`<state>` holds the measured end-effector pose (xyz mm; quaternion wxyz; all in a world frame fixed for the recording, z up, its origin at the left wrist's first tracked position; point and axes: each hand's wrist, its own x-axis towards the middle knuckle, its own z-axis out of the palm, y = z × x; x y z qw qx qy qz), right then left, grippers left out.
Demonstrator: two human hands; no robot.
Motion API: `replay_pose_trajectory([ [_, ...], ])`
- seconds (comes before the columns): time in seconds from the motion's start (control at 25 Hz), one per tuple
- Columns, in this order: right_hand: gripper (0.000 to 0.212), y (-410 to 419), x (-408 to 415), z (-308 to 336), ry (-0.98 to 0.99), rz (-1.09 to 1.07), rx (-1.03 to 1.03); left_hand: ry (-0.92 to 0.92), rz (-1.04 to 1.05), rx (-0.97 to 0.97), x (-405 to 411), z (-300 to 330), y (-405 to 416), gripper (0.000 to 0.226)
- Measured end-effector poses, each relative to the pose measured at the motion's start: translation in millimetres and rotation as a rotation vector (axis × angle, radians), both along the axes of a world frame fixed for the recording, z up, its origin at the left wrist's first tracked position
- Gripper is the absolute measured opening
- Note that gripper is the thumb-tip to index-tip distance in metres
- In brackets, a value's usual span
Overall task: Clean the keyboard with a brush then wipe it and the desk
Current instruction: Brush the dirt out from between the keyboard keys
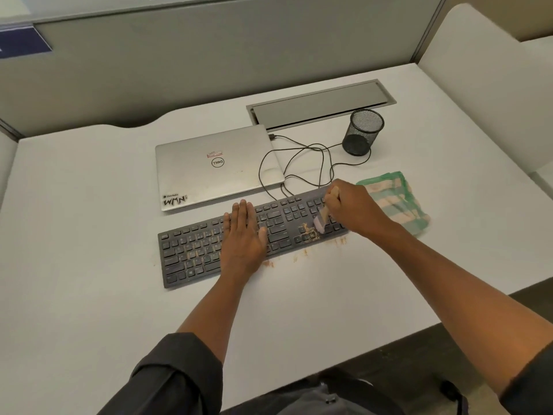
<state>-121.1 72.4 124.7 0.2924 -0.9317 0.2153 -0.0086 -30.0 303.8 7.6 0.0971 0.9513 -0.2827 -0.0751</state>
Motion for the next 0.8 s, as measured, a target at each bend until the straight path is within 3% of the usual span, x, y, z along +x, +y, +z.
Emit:
replay_pose_trajectory([
  [0.12, 0.018, -4, 8, 2, -0.112, -0.018, 0.086, 0.0, 0.001, 0.002, 0, 0, -1, 0.072],
  [0.4, 0.019, 8, -31, -17, -0.062, 0.05, 0.054, -0.038, 0.006, 0.005, -1, -3, -1, 0.072],
  [0.6, 0.016, -5, -6, -2, -0.193, -0.003, 0.163, -0.052, 0.01, -0.011, -2, -3, 0, 0.071],
  [0.8, 0.015, 6, 2, -13, -0.153, 0.168, 0.236, -0.073, 0.011, -0.01, -3, -2, -1, 0.072],
])
